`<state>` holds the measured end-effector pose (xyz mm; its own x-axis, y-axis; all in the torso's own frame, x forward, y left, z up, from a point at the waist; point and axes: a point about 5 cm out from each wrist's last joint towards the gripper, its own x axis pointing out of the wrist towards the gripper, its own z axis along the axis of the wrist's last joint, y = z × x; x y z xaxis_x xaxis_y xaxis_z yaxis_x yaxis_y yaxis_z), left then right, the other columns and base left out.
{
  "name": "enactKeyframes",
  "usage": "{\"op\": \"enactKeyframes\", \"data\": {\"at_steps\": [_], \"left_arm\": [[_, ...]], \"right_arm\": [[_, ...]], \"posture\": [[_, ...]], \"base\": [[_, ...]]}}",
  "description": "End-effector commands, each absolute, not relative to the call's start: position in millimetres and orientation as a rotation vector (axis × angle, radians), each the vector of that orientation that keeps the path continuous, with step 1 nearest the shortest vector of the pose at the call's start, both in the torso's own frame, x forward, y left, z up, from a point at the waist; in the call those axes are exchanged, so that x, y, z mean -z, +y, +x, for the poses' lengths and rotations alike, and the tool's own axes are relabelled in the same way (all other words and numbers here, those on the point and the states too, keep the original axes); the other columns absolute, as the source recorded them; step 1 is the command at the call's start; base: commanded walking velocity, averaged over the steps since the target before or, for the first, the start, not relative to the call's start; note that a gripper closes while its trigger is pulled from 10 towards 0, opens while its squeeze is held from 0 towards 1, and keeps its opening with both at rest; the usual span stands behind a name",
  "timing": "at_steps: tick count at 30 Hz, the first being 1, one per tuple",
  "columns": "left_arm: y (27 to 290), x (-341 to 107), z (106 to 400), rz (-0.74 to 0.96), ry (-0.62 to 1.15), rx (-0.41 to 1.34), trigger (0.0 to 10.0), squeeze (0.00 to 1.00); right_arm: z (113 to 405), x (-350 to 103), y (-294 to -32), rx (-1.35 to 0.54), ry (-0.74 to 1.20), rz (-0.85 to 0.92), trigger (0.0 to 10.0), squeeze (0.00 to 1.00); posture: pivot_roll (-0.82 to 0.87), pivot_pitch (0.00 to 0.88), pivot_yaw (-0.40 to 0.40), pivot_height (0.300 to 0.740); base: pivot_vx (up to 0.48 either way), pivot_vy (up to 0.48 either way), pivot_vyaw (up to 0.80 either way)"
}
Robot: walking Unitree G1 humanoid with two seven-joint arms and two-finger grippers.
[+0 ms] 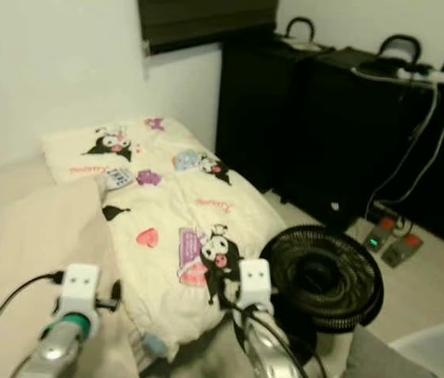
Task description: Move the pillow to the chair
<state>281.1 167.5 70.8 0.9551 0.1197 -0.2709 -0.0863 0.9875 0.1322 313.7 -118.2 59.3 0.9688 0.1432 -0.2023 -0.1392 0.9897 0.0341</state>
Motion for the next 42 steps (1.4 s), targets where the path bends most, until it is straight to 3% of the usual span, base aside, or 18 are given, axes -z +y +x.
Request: {"op": "enactKeyframes", "data": {"at_steps": [1, 42], "left_arm": [[166.8, -64.5, 277.0, 0.121, 0.309, -0.105, 10.0, 0.0], [165.9, -62.8, 276.0, 0.107, 0.331, -0.095, 10.0, 0.0]], "right_arm": [[307.7, -49.3, -118.4, -0.141, 0.245, 0.021, 10.0, 0.0], [310.1, -47.5, -117.1, -0.137, 0.25, 0.01, 10.0, 0.0]], "posture": [[0.05, 0.018, 0.049, 0.74], [0.05, 0.002, 0.051, 0.74]], "base": [[0.0, 0.0, 0.8], [0.0, 0.0, 0.8]]}}
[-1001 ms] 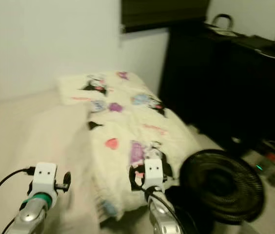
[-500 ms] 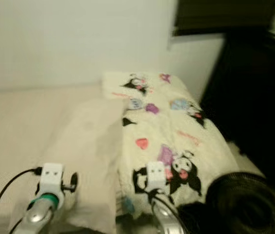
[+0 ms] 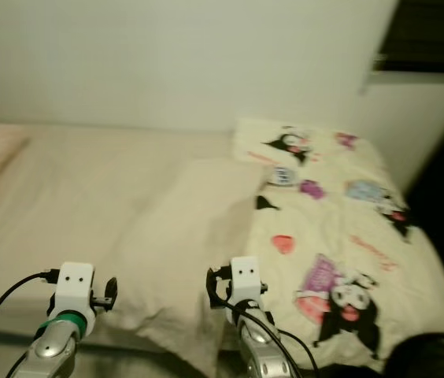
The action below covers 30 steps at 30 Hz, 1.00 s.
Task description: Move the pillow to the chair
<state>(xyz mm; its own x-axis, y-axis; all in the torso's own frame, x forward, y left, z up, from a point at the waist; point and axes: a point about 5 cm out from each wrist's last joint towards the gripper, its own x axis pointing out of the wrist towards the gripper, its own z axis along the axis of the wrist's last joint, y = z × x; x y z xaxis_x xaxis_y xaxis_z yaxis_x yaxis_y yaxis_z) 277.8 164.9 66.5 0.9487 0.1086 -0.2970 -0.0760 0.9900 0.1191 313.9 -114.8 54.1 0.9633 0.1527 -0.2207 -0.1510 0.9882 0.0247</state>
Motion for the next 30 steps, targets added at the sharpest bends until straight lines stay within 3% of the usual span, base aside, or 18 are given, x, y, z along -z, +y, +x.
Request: {"op": "enactKeyframes", "data": {"at_steps": [1, 7, 11, 24, 30], "left_arm": [[165.9, -62.8, 276.0, 0.107, 0.331, -0.095, 10.0, 0.0], [165.4, -62.9, 275.3, 0.1, 0.331, -0.084, 10.0, 0.0], [165.6, -62.8, 275.6, 0.106, 0.333, -0.084, 10.0, 0.0], [166.1, -61.3, 275.2, 0.116, 0.357, -0.065, 10.0, 0.0], [162.1, -59.9, 274.3, 0.115, 0.37, -0.034, 10.0, 0.0]], "right_arm": [[310.1, -47.5, -117.1, -0.137, 0.25, 0.01, 10.0, 0.0], [309.1, -45.2, -119.5, -0.118, 0.257, 0.011, 10.0, 0.0], [309.2, -42.6, -123.2, -0.076, 0.274, 0.027, 10.0, 0.0], [307.4, -39.3, -124.3, -0.049, 0.288, 0.046, 10.0, 0.0], [305.6, -36.9, -126.5, -0.035, 0.297, 0.058, 10.0, 0.0]], "posture": [[0.05, 0.002, 0.051, 0.74], [0.05, 0.0, 0.054, 0.74], [0.05, 0.0, 0.059, 0.74], [0.05, 0.0, 0.072, 0.74], [0.05, 0.003, 0.077, 0.74]], "base": [[0.0, 0.0, 0.8], [0.0, 0.0, 0.8], [0.0, 0.0, 0.0], [0.0, 0.45, 0.0], [0.0, 0.0, 0.0]]}}
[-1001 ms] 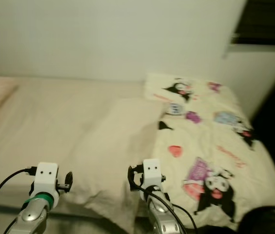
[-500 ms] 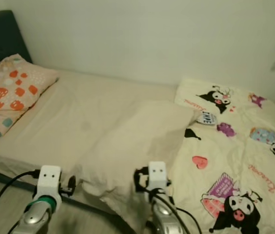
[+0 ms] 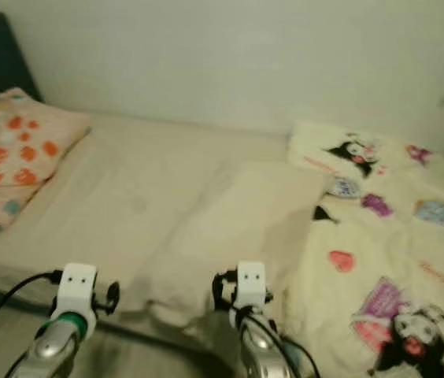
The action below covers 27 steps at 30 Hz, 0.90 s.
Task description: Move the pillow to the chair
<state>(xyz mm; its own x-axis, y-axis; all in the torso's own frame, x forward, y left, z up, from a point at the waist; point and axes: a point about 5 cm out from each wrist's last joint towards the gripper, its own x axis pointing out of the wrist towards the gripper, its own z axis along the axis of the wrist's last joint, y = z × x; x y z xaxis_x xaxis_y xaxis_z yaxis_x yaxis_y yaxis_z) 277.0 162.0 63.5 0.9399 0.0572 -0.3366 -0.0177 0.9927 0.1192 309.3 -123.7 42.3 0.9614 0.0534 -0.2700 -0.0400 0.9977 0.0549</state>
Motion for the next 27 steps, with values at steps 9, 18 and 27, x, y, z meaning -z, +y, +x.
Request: {"op": "enactKeyframes", "data": {"at_steps": [9, 18, 27], "left_arm": [[160.0, -59.1, 275.5, 0.135, 0.387, -0.002, 10.0, 0.0], [159.6, -56.6, 276.5, 0.144, 0.413, 0.005, 10.0, 0.0], [158.6, -54.9, 274.5, 0.125, 0.424, -0.009, 10.0, 0.0]], "right_arm": [[305.1, -36.2, -128.6, -0.022, 0.304, 0.071, 10.0, 0.0], [305.2, -35.9, -130.9, -0.016, 0.307, 0.07, 10.0, 0.0], [304.4, -35.1, -133.0, -0.017, 0.312, 0.068, 10.0, 0.0]], "posture": [[0.05, 0.017, 0.082, 0.74], [0.04, 0.023, 0.084, 0.74], [0.05, 0.03, 0.078, 0.74]], "base": [[0.0, 0.0, 0.0], [0.0, -0.373, 0.0], [0.0, -0.107, 0.0]]}}
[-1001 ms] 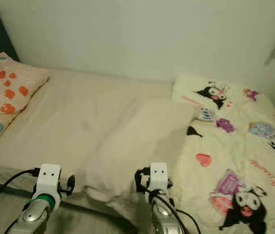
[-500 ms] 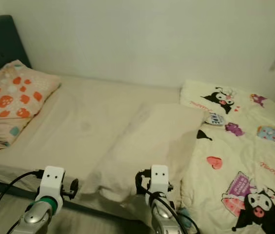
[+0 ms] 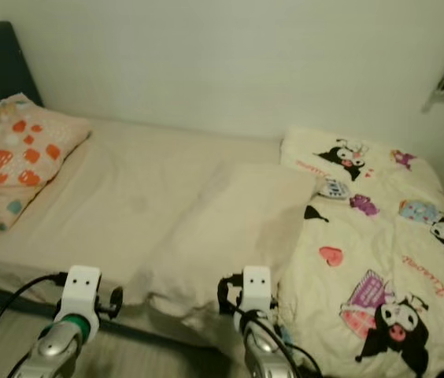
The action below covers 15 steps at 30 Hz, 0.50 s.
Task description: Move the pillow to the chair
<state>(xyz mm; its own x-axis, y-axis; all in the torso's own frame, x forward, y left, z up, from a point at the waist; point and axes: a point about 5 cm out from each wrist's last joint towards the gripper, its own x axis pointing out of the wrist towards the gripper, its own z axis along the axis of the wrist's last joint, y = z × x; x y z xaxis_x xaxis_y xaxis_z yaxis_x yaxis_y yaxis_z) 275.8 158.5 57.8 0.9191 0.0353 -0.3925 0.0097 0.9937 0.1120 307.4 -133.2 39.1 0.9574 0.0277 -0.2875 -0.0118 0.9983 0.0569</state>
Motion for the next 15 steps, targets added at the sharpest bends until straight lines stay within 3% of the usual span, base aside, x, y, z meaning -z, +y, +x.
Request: {"op": "enactKeyframes", "data": {"at_steps": [1, 15], "left_arm": [[158.6, -54.9, 274.5, 0.125, 0.424, -0.009, 10.0, 0.0], [157.2, -60.7, 275.5, 0.141, 0.374, -0.016, 10.0, 0.0]], "right_arm": [[304.4, -35.1, -133.0, -0.017, 0.312, 0.068, 10.0, 0.0], [307.0, -41.2, -131.4, -0.008, 0.27, 0.07, 10.0, 0.0]], "posture": [[0.05, 0.03, 0.078, 0.74], [0.05, 0.032, 0.07, 0.74]], "base": [[0.0, 0.0, 0.0], [0.0, 0.0, 0.0]]}}
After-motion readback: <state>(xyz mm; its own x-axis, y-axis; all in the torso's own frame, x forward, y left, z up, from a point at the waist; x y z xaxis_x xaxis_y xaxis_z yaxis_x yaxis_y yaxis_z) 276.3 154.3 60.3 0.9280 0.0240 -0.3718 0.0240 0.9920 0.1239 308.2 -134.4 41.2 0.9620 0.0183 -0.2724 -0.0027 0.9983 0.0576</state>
